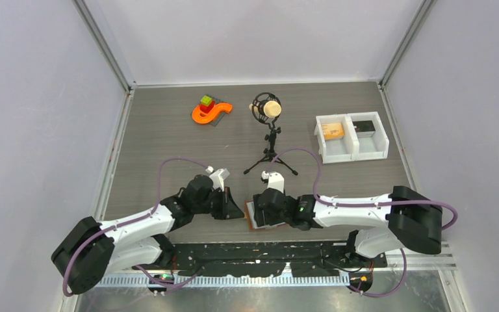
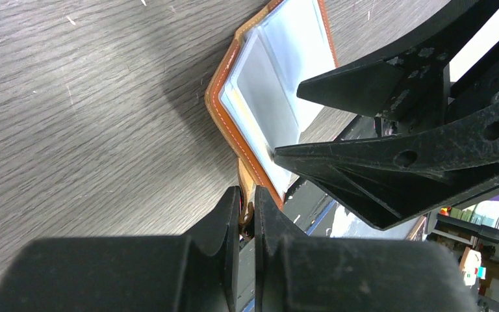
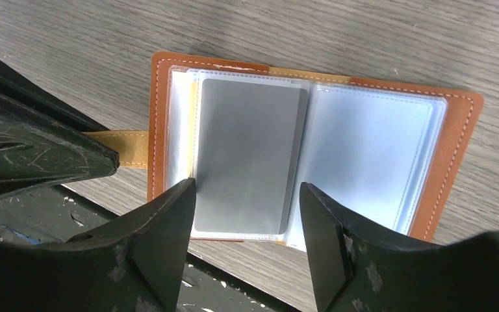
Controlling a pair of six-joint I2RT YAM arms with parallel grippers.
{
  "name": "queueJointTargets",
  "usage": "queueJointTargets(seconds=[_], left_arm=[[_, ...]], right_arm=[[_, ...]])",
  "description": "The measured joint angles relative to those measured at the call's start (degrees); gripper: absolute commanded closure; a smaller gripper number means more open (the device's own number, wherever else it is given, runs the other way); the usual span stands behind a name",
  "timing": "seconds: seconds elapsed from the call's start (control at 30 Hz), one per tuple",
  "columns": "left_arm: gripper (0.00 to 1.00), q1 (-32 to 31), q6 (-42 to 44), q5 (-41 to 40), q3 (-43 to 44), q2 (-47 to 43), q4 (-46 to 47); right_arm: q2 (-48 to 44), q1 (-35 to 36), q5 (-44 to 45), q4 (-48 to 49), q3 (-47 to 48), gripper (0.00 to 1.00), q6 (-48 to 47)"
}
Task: Take the credit cards out of the card holder
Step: Remove the credit card from the card holder.
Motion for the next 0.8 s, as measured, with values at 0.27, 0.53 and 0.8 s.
queueJointTargets(seconds=[0.27,0.53,0.8], left_arm=[[1.0,0.0,0.0,0.0,-0.1,0.0,0.7],[1.0,0.0,0.0,0.0,-0.1,0.2,0.7],[1.0,0.0,0.0,0.1,-0.1,0.2,0.7]], right_arm=[[-1.4,0.0,2.7,-4.6,0.2,0.34,-0.2],[-4.3,0.0,4.4,-7.4,0.2,0.34,-0.7],[-6.8,0.0,1.6,-2.3,-0.6,0.31,-2.6]])
